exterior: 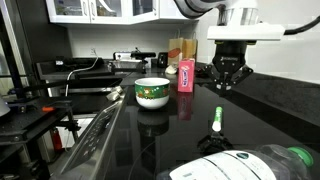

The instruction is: Put the marker in the mug

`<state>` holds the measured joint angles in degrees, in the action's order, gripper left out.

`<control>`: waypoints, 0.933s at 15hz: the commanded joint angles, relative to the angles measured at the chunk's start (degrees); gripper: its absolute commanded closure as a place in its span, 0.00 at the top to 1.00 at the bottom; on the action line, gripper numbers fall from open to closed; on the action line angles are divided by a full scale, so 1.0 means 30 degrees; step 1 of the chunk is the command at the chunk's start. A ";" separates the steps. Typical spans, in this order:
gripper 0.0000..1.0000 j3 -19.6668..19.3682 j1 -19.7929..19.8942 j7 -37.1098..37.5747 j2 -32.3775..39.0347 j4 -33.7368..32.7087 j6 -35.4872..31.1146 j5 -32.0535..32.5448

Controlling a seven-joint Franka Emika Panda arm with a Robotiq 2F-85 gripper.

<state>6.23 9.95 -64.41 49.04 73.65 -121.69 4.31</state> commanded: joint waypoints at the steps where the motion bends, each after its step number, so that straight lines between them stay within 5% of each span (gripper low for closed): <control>1: 0.21 0.0039 0.0129 -0.0417 -0.1374 0.1792 -0.0993 0.0049; 11: 0.93 -0.0466 0.0494 -0.0255 0.0155 0.1038 -0.0187 0.0240; 14: 1.00 -0.0544 0.0400 -0.0398 0.0727 0.0508 -0.0050 0.0438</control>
<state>4.92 11.63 -64.76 49.75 77.40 -122.24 4.45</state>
